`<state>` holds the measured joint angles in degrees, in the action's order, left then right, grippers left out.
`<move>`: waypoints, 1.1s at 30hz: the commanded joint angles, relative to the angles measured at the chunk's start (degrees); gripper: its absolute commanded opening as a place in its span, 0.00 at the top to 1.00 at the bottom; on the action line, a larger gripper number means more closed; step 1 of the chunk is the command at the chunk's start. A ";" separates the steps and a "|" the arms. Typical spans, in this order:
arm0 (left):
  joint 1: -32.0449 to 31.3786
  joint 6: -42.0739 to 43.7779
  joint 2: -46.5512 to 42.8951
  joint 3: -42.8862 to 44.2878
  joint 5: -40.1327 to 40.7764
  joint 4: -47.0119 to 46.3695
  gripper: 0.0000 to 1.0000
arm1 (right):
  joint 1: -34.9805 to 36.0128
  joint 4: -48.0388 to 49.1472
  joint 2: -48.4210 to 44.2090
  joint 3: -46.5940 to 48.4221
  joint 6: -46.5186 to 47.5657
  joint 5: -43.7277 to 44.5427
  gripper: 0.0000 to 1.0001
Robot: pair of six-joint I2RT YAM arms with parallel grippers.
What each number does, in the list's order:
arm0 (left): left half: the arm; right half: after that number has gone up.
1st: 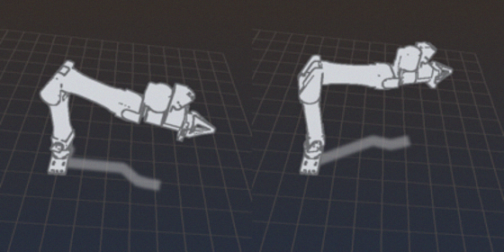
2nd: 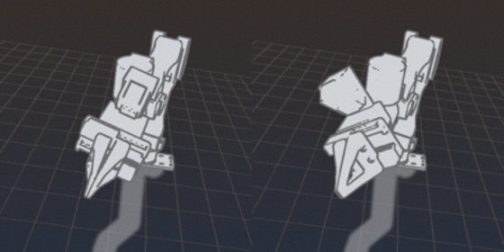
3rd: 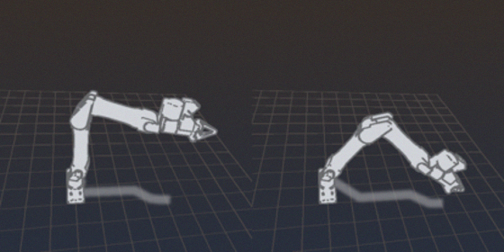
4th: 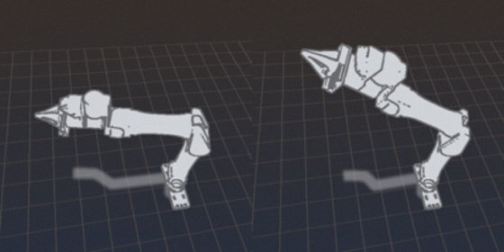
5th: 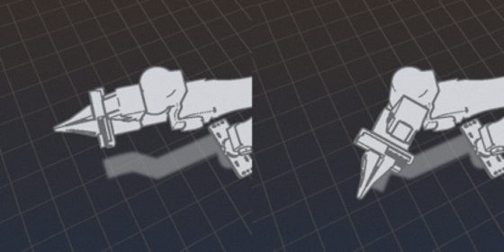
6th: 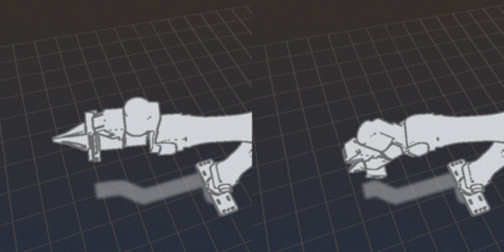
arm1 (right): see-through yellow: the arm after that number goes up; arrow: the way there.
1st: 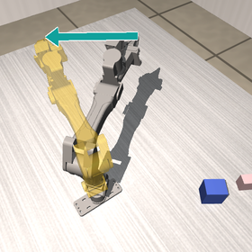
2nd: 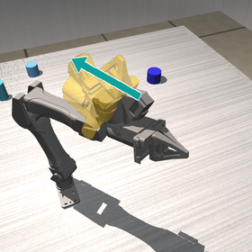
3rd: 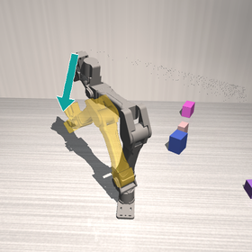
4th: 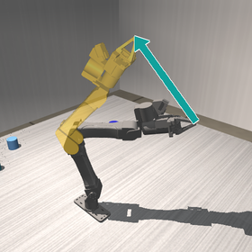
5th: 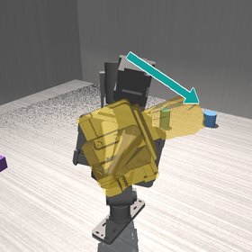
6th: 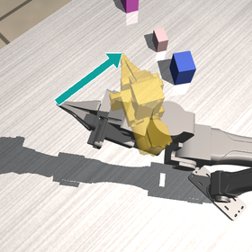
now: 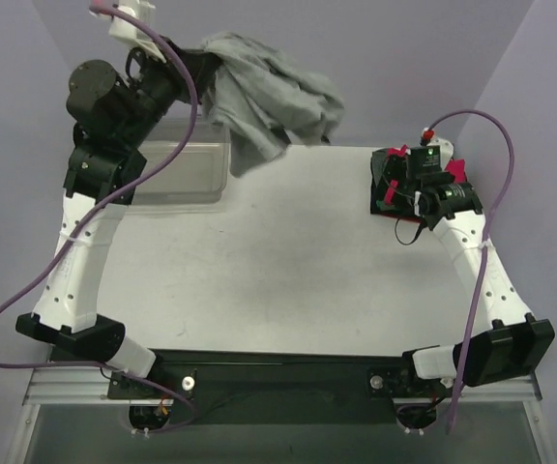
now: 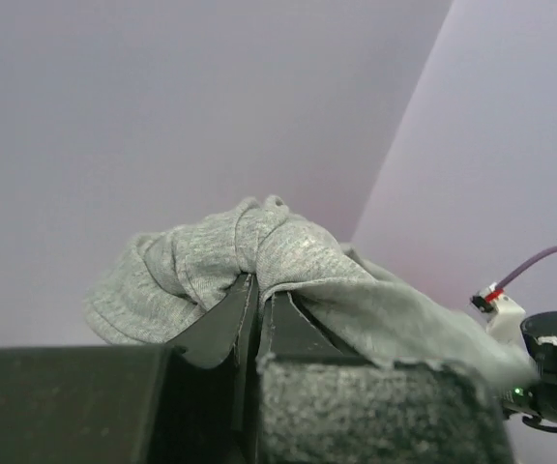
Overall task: Fold and stack the t-shirts
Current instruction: Move the tshirt to the center of the board, then flatten out the tshirt
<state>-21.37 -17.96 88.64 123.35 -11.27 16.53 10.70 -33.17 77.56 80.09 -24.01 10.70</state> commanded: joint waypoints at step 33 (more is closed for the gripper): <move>-10.63 -12.63 8.74 -57.08 -1.74 12.04 0.17 | 15.67 1.70 0.66 -22.96 -1.39 -17.12 0.23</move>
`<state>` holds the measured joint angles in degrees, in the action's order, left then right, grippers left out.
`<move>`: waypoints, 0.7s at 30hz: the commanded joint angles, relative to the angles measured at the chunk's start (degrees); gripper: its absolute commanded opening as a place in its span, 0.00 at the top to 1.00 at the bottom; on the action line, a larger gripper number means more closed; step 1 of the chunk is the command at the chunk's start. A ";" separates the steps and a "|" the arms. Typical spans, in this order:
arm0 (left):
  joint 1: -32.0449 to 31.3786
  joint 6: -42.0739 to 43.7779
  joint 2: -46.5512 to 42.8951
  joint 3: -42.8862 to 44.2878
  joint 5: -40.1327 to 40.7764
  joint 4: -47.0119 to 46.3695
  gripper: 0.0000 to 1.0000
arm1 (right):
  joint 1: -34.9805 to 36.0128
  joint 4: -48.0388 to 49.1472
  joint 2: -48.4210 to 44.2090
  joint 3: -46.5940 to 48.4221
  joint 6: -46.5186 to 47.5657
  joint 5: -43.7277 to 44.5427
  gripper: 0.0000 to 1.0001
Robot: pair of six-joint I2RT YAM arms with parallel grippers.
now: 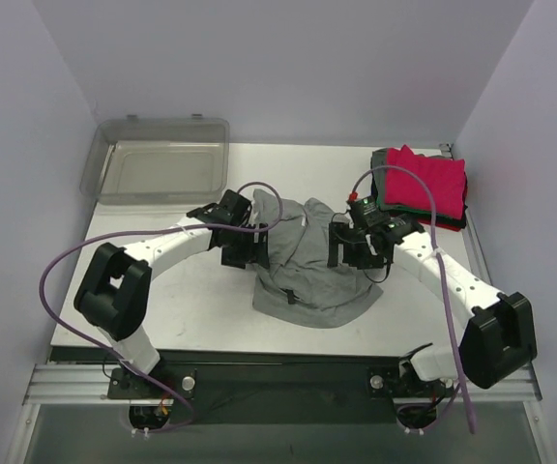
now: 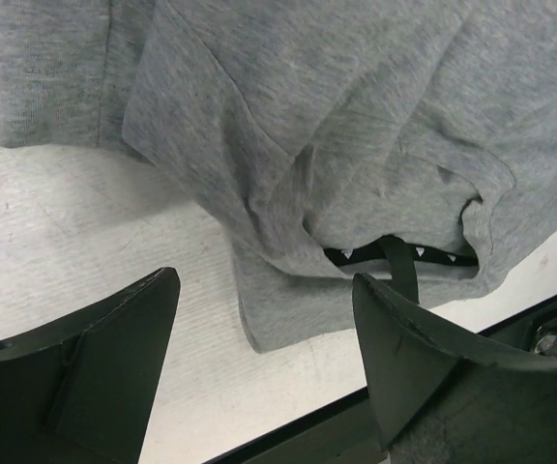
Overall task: Fold and stack the t-shirts
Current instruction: Flatten out the tshirt
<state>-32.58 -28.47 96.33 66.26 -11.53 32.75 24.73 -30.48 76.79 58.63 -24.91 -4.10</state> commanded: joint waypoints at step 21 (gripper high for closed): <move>7.97 -9.41 3.07 -1.84 1.60 -9.99 0.27 | -17.33 3.85 0.81 -12.14 -7.00 -3.54 0.48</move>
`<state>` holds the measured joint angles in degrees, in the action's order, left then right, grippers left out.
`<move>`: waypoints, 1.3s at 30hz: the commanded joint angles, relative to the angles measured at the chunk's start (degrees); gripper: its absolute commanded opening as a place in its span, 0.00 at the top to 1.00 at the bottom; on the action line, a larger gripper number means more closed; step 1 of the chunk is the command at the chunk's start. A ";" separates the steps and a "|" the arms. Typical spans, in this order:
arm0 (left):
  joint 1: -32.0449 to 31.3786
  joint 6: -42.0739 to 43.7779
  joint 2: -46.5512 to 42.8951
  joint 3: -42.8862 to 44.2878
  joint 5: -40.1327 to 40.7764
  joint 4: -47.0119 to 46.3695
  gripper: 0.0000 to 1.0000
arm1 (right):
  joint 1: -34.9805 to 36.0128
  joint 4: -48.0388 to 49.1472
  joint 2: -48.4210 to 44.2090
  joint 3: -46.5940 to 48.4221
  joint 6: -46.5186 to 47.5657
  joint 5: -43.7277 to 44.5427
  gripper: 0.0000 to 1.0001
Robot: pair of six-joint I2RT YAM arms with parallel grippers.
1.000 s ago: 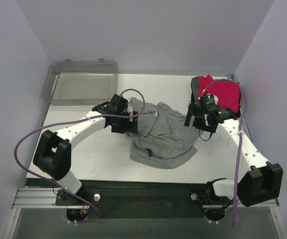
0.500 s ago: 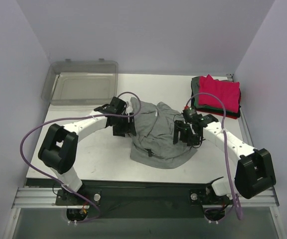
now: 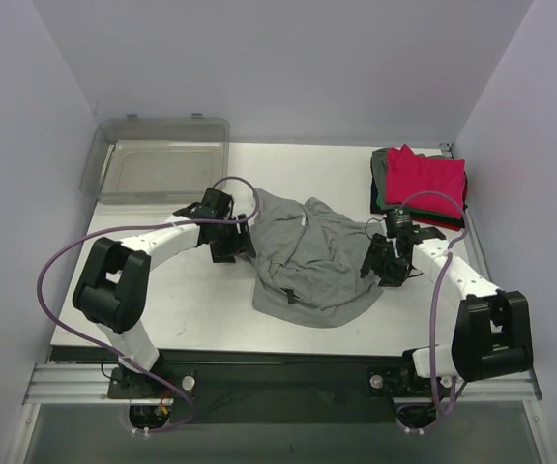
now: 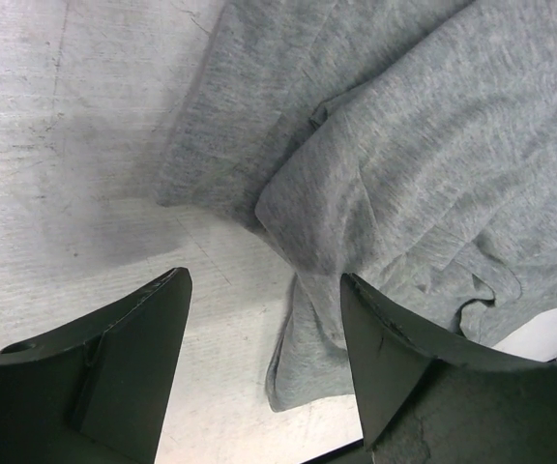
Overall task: Fold and stack the t-shirts
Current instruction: Flatten out the tshirt
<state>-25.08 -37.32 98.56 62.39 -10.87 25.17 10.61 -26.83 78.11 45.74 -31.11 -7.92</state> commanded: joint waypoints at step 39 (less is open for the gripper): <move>2.67 5.15 0.66 5.02 5.51 2.16 0.27 | -14.04 6.70 21.47 12.27 4.57 5.02 0.85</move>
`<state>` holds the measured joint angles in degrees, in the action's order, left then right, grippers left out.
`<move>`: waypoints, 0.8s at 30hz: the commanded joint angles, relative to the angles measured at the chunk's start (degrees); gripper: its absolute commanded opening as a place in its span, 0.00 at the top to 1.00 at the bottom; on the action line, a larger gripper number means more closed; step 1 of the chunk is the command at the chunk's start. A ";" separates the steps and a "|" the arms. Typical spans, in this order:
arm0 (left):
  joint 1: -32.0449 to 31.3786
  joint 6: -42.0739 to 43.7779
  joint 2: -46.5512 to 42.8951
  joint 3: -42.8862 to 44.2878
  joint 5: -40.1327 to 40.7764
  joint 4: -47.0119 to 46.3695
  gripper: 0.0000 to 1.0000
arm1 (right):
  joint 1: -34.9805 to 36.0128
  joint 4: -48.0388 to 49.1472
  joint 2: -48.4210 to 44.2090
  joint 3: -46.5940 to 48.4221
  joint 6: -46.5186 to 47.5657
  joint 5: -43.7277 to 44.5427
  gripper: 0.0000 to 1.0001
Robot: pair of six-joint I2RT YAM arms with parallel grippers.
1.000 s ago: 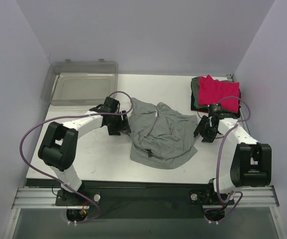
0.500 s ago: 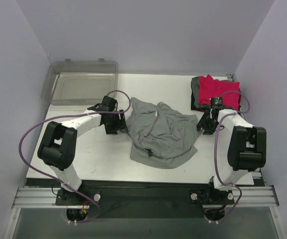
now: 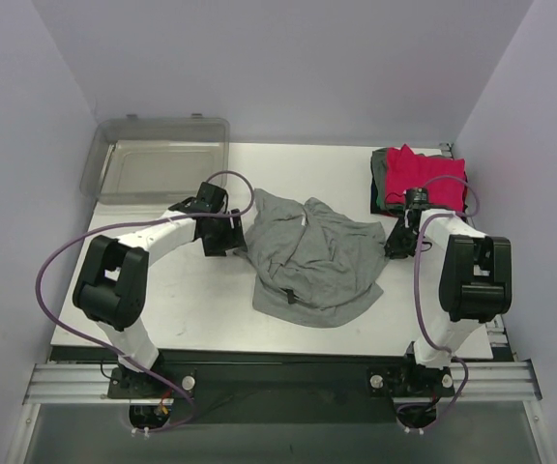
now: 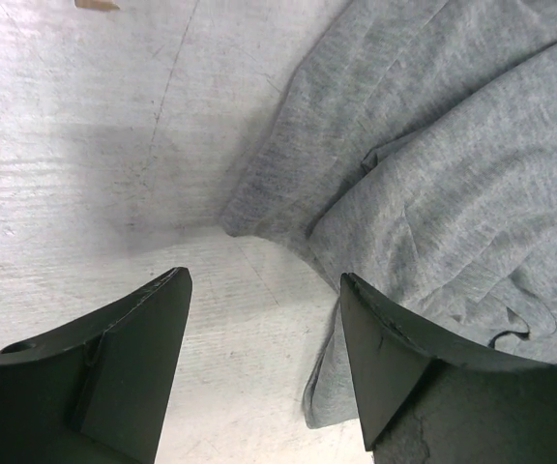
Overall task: Fold and stack the t-shirts
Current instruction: Flatten out the tshirt
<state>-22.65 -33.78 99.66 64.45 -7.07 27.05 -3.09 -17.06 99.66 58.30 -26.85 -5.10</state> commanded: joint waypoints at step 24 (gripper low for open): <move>-2.75 1.26 9.33 6.48 0.74 -2.17 1.00 | -2.18 -15.45 -14.39 6.80 0.04 0.62 1.00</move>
<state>-25.43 -31.48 108.88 71.64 -3.01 27.97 -4.56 -27.49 90.26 60.18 -26.94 -4.71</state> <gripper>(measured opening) 0.055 0.031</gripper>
